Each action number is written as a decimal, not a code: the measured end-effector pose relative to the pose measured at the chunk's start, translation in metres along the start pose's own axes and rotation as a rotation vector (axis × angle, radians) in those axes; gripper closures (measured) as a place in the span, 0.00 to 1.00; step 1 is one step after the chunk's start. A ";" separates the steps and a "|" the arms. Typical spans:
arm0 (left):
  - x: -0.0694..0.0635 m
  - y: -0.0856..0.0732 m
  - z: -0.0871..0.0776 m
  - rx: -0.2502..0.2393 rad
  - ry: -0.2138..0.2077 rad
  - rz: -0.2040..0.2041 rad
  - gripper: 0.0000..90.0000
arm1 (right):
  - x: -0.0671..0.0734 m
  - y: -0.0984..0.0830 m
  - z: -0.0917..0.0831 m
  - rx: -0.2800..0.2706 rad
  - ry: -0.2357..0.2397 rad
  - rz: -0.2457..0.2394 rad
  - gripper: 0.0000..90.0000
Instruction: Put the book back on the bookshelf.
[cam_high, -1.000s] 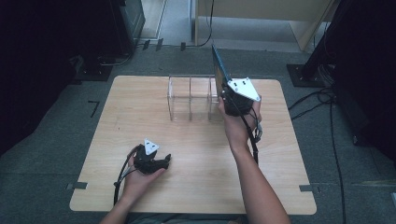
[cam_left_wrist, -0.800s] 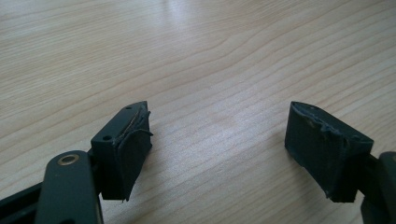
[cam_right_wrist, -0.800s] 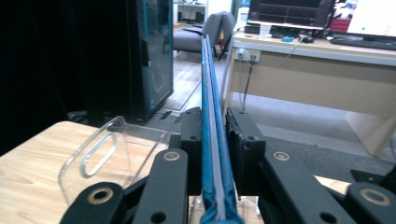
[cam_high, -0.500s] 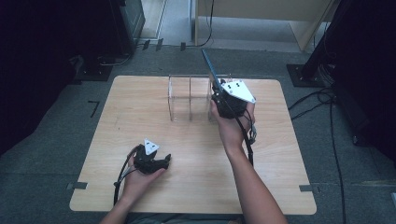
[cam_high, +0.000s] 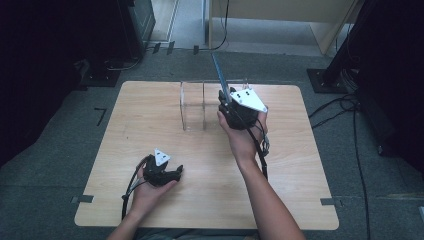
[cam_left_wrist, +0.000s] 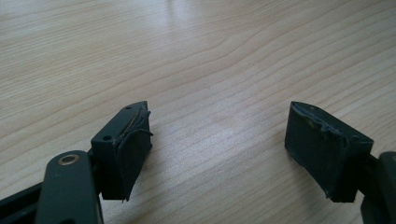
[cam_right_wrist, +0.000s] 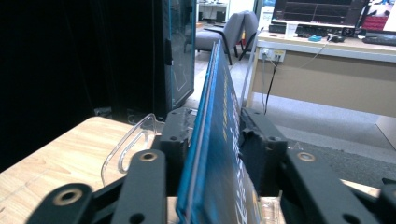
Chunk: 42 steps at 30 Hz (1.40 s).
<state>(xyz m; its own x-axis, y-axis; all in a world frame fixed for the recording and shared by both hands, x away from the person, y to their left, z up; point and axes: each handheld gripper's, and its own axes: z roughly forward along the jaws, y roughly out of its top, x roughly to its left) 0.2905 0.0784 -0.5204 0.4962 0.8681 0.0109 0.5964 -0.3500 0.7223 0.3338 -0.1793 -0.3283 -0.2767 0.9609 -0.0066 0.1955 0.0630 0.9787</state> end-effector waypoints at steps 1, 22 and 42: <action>0.000 0.000 0.000 0.000 0.000 0.000 0.25 | 0.000 0.000 0.000 0.000 0.000 0.000 0.66; 0.000 0.000 0.000 -0.001 0.000 0.000 0.25 | 0.006 -0.008 0.002 0.033 0.090 0.004 0.56; 0.000 0.000 0.000 0.000 -0.001 0.001 0.25 | -0.002 -0.010 -0.023 0.050 0.124 -0.005 0.24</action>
<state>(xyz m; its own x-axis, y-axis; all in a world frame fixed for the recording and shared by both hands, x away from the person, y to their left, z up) 0.2908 0.0781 -0.5205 0.4972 0.8676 0.0107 0.5961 -0.3505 0.7224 0.3108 -0.1880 -0.3334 -0.3913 0.9201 0.0172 0.2395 0.0838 0.9673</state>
